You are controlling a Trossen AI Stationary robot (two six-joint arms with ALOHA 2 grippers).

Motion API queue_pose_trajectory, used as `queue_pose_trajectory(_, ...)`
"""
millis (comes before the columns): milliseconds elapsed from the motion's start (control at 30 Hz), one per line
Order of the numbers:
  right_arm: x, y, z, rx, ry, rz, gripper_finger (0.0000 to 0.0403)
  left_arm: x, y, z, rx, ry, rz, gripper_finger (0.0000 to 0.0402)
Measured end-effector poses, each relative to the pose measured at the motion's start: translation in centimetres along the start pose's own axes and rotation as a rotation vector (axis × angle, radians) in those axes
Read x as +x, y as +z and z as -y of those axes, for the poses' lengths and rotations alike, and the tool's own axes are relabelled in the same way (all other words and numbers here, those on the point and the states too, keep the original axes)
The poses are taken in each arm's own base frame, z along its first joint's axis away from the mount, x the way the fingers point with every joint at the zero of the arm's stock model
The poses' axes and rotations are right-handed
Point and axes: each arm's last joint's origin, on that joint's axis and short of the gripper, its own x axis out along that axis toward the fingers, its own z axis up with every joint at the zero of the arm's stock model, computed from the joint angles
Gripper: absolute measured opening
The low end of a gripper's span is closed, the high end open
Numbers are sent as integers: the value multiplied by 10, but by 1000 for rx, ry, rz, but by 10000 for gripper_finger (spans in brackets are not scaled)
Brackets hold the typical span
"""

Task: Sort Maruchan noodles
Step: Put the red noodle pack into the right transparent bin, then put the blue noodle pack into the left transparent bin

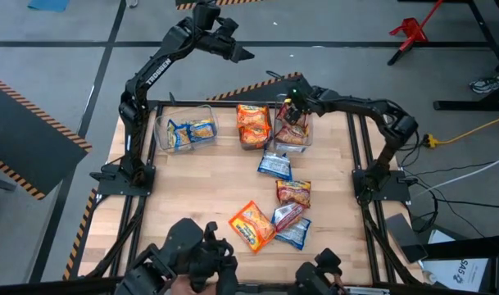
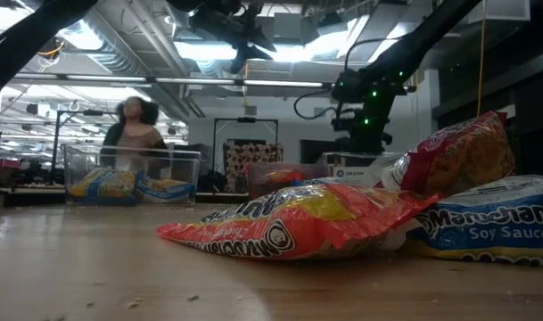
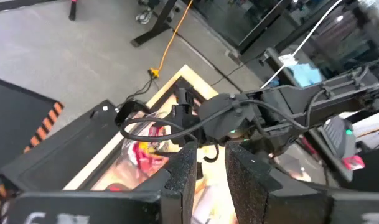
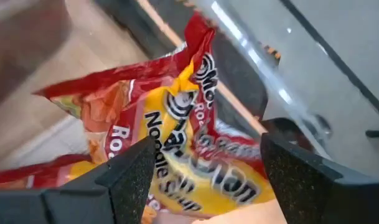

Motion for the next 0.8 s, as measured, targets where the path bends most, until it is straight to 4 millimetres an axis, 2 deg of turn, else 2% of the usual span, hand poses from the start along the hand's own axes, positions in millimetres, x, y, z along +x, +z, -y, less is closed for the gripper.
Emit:
queue_pose_trajectory(100,10,-3,-3,-16,25,-29,278,2,-3,1,12,11,-19,79)
queue_pose_trajectory(200,11,-4,-5,-39,61,-34,278,2,-4,2,17,-9,-36,79)
queue_pose_trajectory(267,7,-2,-4,-41,69,-35,278,2,-5,3,24,-43,-47,79)
queue_pose_trajectory(333,-7,9,0,-55,68,3,278,3,-6,6,51,-105,-64,79)
queue_pose_trajectory(500,-69,37,18,-85,48,103,278,-1,-18,19,85,-311,-184,79)
queue_pose_trajectory(633,-138,52,37,-76,-21,221,278,4,-51,59,223,-302,-367,79)
queue_pose_trajectory(800,-211,51,56,-47,-101,372,278,23,-105,115,426,-264,-670,79)
